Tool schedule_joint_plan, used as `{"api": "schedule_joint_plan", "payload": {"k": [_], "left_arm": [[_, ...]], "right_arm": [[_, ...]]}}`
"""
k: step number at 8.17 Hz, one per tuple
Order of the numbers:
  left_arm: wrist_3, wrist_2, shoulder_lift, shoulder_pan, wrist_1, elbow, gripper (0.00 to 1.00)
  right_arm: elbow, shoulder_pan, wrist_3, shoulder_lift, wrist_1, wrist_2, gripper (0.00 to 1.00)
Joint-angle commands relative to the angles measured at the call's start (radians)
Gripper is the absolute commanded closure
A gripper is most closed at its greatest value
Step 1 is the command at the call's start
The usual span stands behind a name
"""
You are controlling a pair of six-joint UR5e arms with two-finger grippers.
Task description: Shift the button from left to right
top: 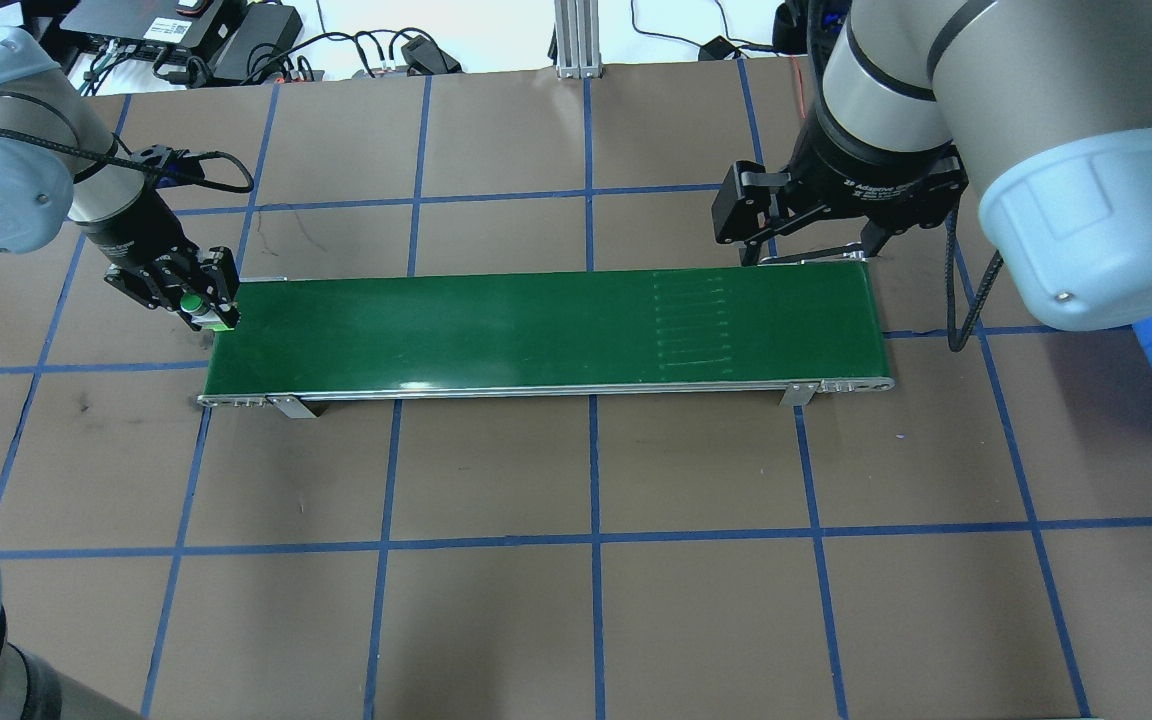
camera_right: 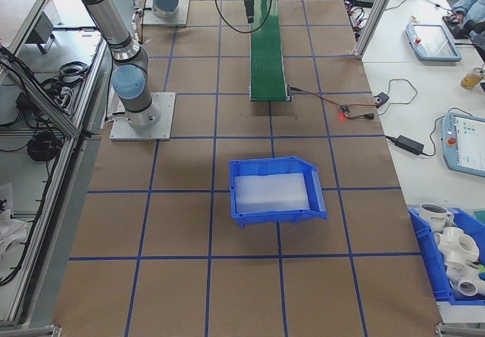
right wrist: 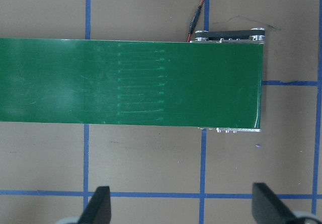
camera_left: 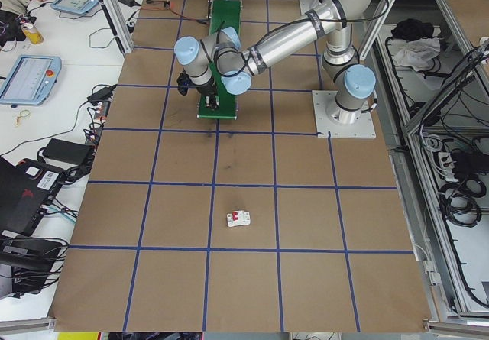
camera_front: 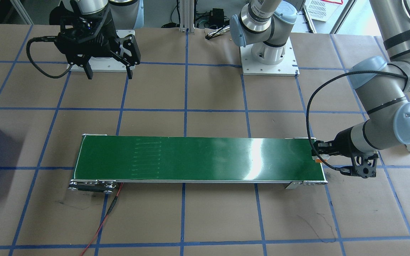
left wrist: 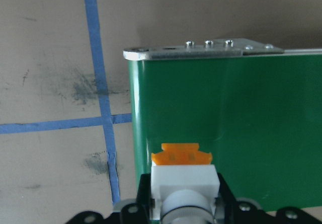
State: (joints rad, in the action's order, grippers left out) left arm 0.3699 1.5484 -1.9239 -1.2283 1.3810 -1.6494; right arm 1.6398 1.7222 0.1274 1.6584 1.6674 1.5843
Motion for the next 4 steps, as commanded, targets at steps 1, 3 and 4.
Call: {"api": "schedule_joint_plan", "payload": {"k": [1, 3, 4], "left_arm": [[-0.012, 0.001, -0.036, -0.017, -0.002, -0.003, 1.00], [-0.022, 0.007, -0.032, -0.034, 0.001, -0.006, 0.99], [-0.035, 0.009, -0.039, -0.034, 0.001, -0.004, 0.66]], "right_arm": [[0.000, 0.000, 0.000, 0.000, 0.000, 0.003, 0.00], [0.000, 0.000, 0.001, 0.000, 0.000, 0.000, 0.00], [0.000, 0.000, 0.000, 0.000, 0.000, 0.002, 0.00]]}}
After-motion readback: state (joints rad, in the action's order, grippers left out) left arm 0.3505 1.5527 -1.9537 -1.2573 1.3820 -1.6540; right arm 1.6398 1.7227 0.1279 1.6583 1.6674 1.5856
